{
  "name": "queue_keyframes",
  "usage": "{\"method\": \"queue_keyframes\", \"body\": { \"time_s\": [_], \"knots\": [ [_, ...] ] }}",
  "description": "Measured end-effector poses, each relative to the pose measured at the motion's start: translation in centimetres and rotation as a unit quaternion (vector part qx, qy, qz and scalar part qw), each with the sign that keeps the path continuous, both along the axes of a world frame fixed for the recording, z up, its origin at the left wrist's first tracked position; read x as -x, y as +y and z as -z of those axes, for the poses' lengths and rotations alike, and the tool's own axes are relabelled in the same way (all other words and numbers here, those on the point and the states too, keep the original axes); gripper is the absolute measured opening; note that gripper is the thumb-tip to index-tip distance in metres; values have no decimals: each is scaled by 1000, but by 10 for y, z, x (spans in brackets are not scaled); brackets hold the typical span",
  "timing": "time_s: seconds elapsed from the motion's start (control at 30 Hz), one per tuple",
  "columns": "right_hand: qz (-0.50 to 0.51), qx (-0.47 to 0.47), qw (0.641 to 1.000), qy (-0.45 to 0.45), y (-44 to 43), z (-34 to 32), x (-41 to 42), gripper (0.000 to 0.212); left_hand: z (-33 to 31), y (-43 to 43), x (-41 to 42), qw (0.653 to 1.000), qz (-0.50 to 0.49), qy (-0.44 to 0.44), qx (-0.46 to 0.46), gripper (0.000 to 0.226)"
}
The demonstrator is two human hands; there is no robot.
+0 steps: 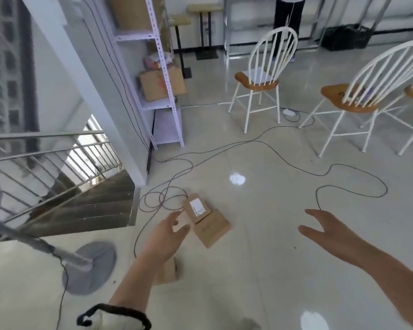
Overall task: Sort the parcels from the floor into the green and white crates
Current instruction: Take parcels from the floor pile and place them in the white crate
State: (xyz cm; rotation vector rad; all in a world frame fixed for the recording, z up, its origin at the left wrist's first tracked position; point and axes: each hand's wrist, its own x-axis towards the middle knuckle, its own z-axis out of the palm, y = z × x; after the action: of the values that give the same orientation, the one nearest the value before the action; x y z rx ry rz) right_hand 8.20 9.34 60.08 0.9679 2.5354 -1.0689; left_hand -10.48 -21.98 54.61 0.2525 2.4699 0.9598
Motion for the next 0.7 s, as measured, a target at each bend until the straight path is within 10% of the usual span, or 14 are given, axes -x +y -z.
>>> {"method": "queue_keyframes", "body": {
  "time_s": [0.33, 0.7],
  "knots": [
    [-18, -33, 999, -35, 70, 148, 177, 60, 177, 14, 139, 992, -17, -96, 85, 55],
    [-38, 4, 999, 18, 127, 506, 374, 59, 563, 91, 274, 982, -24, -145, 121, 61]
  ]
}}
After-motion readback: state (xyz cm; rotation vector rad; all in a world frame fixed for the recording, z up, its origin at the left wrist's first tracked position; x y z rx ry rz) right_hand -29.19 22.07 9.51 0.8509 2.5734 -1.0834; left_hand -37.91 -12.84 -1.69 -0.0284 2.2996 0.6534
